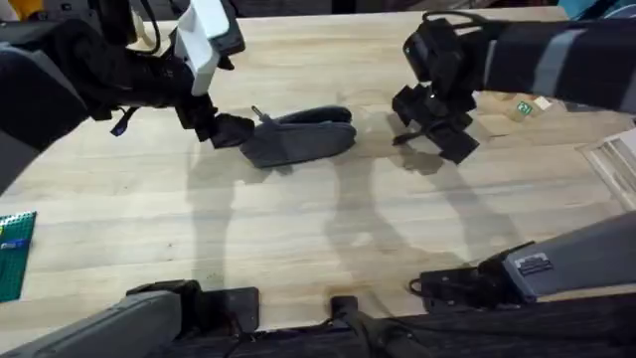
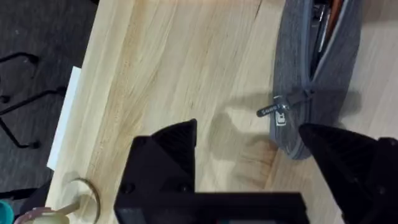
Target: Unzip the bag, pick up the pens from the table one at a time and place them inside, then zip the bag closed.
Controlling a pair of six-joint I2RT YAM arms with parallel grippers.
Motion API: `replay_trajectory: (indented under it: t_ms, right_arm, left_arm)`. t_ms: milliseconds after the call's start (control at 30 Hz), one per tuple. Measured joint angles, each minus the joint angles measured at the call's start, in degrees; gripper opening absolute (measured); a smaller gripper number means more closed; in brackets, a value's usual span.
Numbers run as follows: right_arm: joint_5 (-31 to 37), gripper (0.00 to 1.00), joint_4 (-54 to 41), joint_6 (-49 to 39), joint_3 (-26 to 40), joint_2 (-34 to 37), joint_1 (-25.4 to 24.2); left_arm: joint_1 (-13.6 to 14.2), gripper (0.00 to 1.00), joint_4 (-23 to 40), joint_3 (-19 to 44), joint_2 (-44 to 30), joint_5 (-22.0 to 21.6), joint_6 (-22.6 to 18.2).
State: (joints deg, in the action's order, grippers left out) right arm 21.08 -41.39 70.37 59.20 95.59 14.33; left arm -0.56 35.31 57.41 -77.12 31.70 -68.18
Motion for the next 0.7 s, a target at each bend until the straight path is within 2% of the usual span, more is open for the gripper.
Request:
replay_trajectory:
  t_ms: [167,267,400,433,467,500,567,700]
  right_arm:
    - [-0.8,0.984,0.0,0.4,1.1,2.2,0.0]
    - [-1.2,0.885,0.0,0.4,1.5,2.4,0.0]
    - [-1.2,0.603,0.0,0.4,1.7,2.5,0.0]
    - [-1.2,0.486,0.0,0.3,1.7,2.5,0.0]
    - [-1.0,0.162,-0.7,0.4,1.7,2.5,0.0]
    - [-0.8,0.075,-1.0,0.6,1.7,2.5,0.0]
    - [-0.6,0.042,-1.1,0.8,1.8,2.5,-0.1]
    - [-0.6,0.039,-1.1,1.2,1.8,2.5,-0.1]
  left_arm:
    - [0.0,0.993,0.0,0.0,0.0,0.0,0.0]
    - [0.0,0.993,0.0,0.0,0.0,0.0,0.0]
    - [0.0,0.992,0.0,0.0,0.0,0.0,0.0]
    - [0.0,0.992,0.0,0.0,0.0,0.0,0.0]
    - [0.0,0.993,0.0,0.0,0.0,0.0,0.0]
    - [0.0,0.995,0.0,0.0,0.0,0.0,0.0]
    - [0.0,0.993,0.0,0.0,0.0,0.0,0.0]
    - [0.0,0.993,0.0,0.0,0.0,0.0,0.0]
